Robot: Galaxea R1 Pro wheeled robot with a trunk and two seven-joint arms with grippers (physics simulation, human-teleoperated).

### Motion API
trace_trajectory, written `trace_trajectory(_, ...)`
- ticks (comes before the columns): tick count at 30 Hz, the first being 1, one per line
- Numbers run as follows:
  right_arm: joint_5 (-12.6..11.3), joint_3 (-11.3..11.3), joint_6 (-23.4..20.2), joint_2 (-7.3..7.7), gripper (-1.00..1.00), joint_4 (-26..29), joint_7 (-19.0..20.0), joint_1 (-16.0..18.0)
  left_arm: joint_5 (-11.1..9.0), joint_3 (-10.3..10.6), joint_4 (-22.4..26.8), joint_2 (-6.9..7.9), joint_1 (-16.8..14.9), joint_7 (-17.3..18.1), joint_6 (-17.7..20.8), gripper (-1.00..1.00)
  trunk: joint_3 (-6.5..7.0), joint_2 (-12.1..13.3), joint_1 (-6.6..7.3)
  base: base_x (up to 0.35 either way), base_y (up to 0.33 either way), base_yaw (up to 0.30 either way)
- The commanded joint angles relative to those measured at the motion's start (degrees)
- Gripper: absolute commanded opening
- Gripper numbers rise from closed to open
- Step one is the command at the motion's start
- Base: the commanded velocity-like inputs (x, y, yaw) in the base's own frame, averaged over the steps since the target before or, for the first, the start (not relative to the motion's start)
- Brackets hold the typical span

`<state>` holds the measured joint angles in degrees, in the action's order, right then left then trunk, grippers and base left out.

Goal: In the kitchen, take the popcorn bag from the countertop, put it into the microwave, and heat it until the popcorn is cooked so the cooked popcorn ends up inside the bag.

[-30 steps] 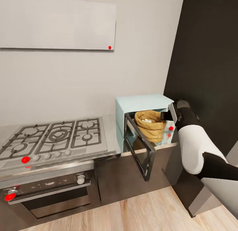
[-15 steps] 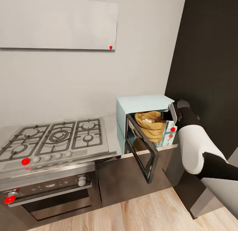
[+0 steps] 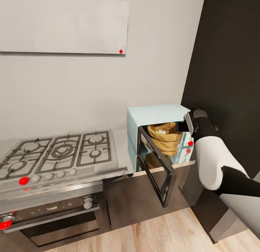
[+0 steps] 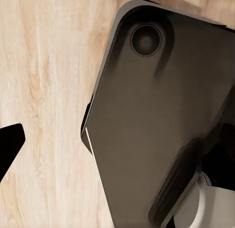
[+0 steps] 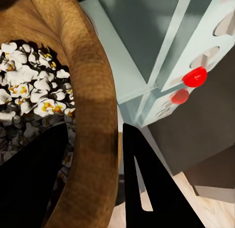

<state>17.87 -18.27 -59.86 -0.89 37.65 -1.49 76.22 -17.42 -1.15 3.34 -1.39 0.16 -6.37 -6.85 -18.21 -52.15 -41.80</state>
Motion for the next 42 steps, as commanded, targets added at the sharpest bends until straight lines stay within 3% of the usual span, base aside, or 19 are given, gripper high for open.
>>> trace_trajectory(1,0.0,-0.3,-0.1,-0.08,-1.0,0.1,-0.2,0.1,-0.2,-0.1,0.1,-0.02,0.0,-0.1,-0.1,1.0,-0.06,0.0,-0.02,0.081,0.0,0.0)
trace_trajectory(42,0.0,-0.2,-0.1,-0.08,-1.0,0.4,-0.1,0.1,-0.2,-0.1,0.1,-0.01,0.0,-0.1,-0.1,1.0,-0.06,0.0,-0.02,0.087,0.0,0.0)
